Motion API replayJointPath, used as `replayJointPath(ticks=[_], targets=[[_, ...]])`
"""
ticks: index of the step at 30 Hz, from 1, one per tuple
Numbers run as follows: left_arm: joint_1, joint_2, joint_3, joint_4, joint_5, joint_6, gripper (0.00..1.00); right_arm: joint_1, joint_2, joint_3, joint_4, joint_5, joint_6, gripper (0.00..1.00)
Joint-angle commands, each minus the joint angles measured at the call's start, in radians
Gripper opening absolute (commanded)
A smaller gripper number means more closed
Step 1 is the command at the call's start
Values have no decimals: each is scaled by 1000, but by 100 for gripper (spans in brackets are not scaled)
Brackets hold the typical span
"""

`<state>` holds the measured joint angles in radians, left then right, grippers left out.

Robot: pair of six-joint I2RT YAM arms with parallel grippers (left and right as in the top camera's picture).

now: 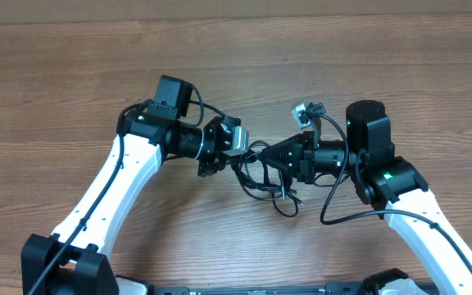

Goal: Untangle cables

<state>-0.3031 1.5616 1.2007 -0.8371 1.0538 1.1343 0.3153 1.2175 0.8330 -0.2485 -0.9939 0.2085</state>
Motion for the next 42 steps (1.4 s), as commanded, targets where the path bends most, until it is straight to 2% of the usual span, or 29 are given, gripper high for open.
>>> replayJointPath(ticks=[1, 11, 22, 29, 37, 42], targets=[[0, -11, 3, 0, -41, 14, 4, 11, -3, 25, 7, -63, -3, 4], [-1, -11, 3, -5, -34, 14, 4, 11, -3, 25, 17, -63, -3, 4], [-57, -11, 3, -68, -7, 15, 4, 9, -3, 25, 189, -27, 0, 4], [-72, -11, 3, -92, -7, 14, 4, 9, -3, 25, 191, 123, 0, 4], [-72, -11, 3, -133, -6, 14, 5, 9, -3, 25, 180, 406, 0, 4], [-72, -11, 3, -142, -6, 15, 5, 9, -3, 25, 111, 572, 0, 4]])
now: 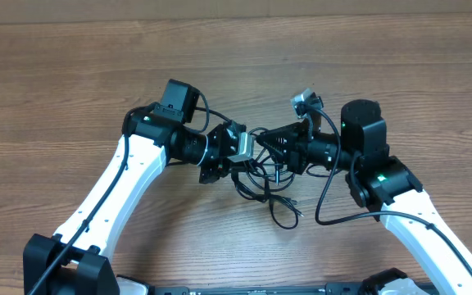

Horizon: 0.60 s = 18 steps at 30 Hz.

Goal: Untangle cables

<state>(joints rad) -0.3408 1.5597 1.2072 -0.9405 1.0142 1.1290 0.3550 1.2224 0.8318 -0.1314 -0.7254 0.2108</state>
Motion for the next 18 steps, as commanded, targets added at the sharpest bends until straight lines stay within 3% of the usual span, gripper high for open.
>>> replayJointPath(ticks=[1, 18], targets=[[-34, -10, -3, -39, 34, 21, 4, -31, -8, 26, -18, 327, -3, 4], [-34, -10, -3, -39, 61, 39, 5, -31, -8, 26, -174, 630, -3, 5]])
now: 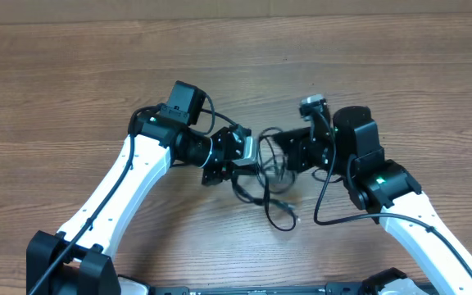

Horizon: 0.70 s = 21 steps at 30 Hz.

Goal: Untangle cables

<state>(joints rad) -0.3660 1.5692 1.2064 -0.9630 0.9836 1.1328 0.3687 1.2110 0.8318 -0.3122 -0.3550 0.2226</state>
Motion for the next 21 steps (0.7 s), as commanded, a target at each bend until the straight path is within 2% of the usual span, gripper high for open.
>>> replayJointPath(ticks=[1, 9, 10, 11, 12, 14, 15, 16, 21], targets=[[-9, -19, -2, -17, 93, 35, 5, -45, 3, 26, 6, 269, -14, 5], [-9, -19, -2, -16, 141, 35, 5, -45, 3, 26, 6, 317, -14, 5], [-9, -19, -2, -16, 138, 35, 4, -44, 3, 26, 6, 316, -14, 13], [-9, -19, -2, -16, 131, 35, 4, -44, 3, 26, 6, 316, -14, 26], [-8, -19, -2, -16, 120, 34, 5, -44, 3, 26, 6, 313, -14, 43], [-8, -19, -2, -16, 98, 34, 4, -44, 3, 26, 5, 302, -14, 87], [-8, -19, -2, -16, 88, 34, 4, -44, 3, 26, 2, 299, -14, 96], [-8, -19, -2, -16, 79, 34, 4, -44, 3, 26, -5, 297, -14, 100], [-8, -19, -2, -15, 26, 10, 4, -44, 3, 26, -54, 292, -14, 100]])
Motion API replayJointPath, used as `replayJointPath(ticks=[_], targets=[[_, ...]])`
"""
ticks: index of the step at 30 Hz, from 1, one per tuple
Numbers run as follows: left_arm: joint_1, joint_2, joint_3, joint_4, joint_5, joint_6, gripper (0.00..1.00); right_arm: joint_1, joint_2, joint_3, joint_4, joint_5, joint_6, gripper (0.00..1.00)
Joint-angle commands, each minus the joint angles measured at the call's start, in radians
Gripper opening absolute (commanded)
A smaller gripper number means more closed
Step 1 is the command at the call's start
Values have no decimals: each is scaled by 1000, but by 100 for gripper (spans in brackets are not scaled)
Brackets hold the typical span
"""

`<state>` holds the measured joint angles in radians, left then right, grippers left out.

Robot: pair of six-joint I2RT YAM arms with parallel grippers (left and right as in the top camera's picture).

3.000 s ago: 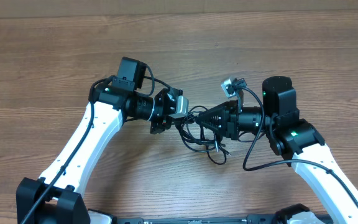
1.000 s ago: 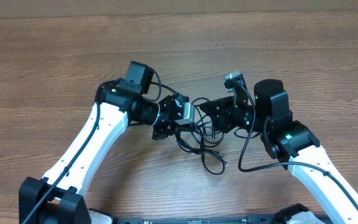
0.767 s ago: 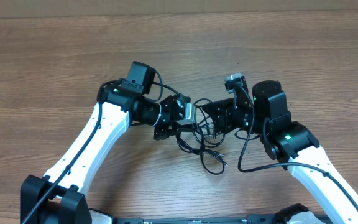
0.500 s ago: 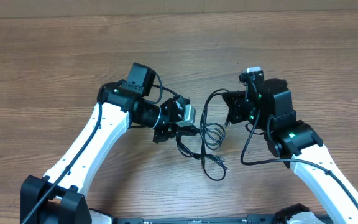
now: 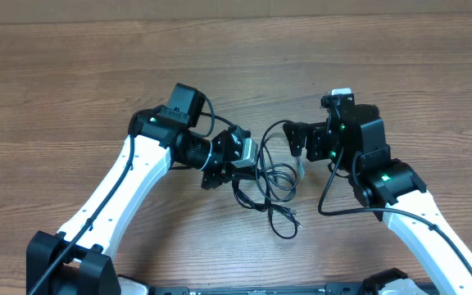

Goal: Untangle cables

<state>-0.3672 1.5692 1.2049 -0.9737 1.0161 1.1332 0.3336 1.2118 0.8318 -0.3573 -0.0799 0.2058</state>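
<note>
A knot of thin black cables [image 5: 270,182] lies on the wooden table between the two arms; one loose end with a small plug [image 5: 292,218] trails toward the front. My left gripper [image 5: 238,168] is down at the knot's left edge and looks shut on a black strand. My right gripper [image 5: 296,146] is raised a little to the knot's right. It is shut on another black cable [image 5: 265,138] that arcs up from the knot, and a light plug end [image 5: 300,170] hangs below its fingers.
The wooden table [image 5: 72,74] stretches all round the arms. Each arm's own black supply cable loops beside its wrist, the right one [image 5: 324,197] hanging low toward the front.
My right gripper has moved right and slightly back, away from the left one, taking its cable with it. The strand now arcs out of the knot. My left gripper has barely moved.
First both grippers sat at the knot from either side, a small gap between them. Then they stood closer, almost touching over the cables. After that my right wrist had turned and drawn back, and now it holds one strand stretched away from the loosened knot.
</note>
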Motion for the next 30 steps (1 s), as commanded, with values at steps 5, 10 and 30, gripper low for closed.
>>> replayJointPath(ticks=[5, 10, 30], targets=[[-6, -19, -1, -5, -108, -92, 4, -9, 3, 26, -58, -37, 2, 100], [-6, -19, -1, 0, -353, -366, 4, -9, 2, 26, -64, -109, 3, 100], [-5, -19, -1, -32, -838, -879, 4, -7, 3, 26, -58, -584, -239, 100]])
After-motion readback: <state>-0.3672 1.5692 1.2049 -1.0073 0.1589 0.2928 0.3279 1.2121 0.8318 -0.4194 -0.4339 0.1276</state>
